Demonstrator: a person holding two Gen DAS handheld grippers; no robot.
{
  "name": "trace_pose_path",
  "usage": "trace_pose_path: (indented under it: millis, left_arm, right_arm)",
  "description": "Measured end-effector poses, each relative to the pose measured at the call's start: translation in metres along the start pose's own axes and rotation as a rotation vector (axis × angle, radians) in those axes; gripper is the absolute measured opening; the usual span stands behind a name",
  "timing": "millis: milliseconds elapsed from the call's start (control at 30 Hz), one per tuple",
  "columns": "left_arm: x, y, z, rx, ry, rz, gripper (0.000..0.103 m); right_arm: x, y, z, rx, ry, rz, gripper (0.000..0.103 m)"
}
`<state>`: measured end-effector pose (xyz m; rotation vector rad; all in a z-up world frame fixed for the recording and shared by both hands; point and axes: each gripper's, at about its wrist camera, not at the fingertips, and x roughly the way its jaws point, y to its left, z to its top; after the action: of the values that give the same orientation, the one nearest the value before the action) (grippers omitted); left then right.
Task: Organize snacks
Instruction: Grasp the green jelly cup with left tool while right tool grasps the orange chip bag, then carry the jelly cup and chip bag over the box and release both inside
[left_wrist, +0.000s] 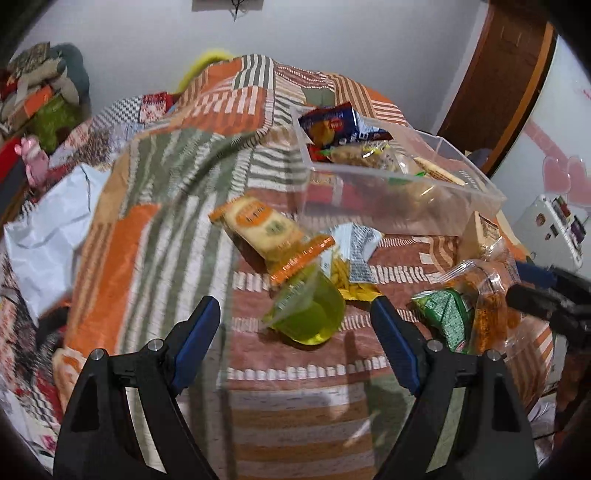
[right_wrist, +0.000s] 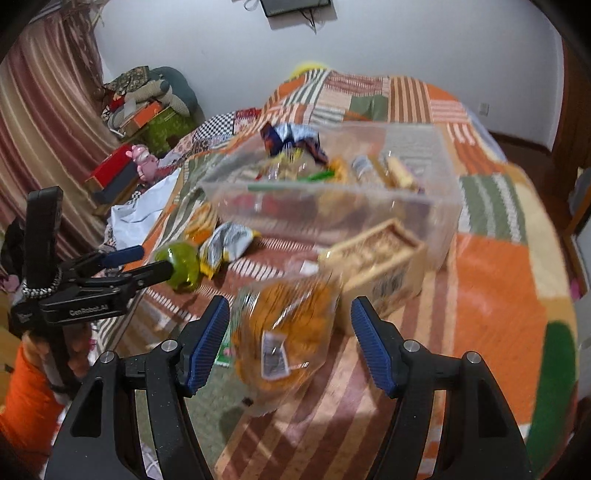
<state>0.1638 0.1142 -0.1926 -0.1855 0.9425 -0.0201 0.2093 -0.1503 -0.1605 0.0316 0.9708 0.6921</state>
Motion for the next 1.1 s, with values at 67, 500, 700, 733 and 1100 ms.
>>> trace_pose_path:
  millis: [67,500,700,733,1100]
  left_arm:
    - [0.005,-0.002,-0.002,-0.007,-0.006,0.002,0.084]
    - [0.032,-0.010,-0.002,-0.004,0.009,-0.003,0.071]
    - [0.034,-0.002,-0.004,-0.041,0.006,-0.009,0.055]
    - [0.033,-0.001,-0.005,-0.046,0.006,-0.015,0.052]
    - [0.009,-0.007,-0.012,-0.045,-0.016,-0.039,0.046]
  right_arm:
    - [0.003,0.001,-0.005,0.004,0.015,0.008,0.065]
    - [0.011,-0.001,-0.013,0.028,0.044,0.034,0.064]
    - [0.014,0.000,-0.013,0.027,0.045,0.050,0.055]
    - [0.014,0.001,-0.013,0.024,0.042,0.049,0.054]
    - [0.002,0.011,-0.011,-0.044,-0.019,0.020,0.040]
